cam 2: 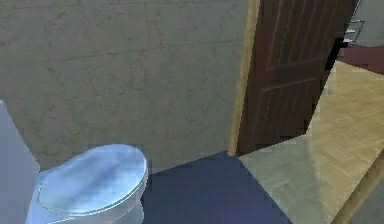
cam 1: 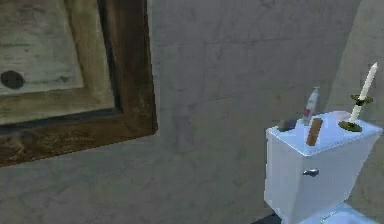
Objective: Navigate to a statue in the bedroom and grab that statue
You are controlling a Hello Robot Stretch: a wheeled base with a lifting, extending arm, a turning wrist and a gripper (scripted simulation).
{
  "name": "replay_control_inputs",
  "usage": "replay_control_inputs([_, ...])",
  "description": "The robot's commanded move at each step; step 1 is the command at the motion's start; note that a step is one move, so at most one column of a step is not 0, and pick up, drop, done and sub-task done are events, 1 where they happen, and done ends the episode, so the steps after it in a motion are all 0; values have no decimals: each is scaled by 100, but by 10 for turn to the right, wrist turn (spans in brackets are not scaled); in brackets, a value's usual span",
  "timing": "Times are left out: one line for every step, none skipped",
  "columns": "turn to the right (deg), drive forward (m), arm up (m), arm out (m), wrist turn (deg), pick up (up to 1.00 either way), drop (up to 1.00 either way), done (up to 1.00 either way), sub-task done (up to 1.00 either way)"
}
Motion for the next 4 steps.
replay_control_inputs([-450, 0, 0, 0, 0, 0, 0, 0, 0])
replay_control_inputs([-450, 0, 0, 0, 0, 0, 0, 0, 0])
replay_control_inputs([-360, 0, 0, 0, 0, 0, 0, 0, 0])
replay_control_inputs([0, 30, 0, 0, 0, 0, 0, 0, 0])
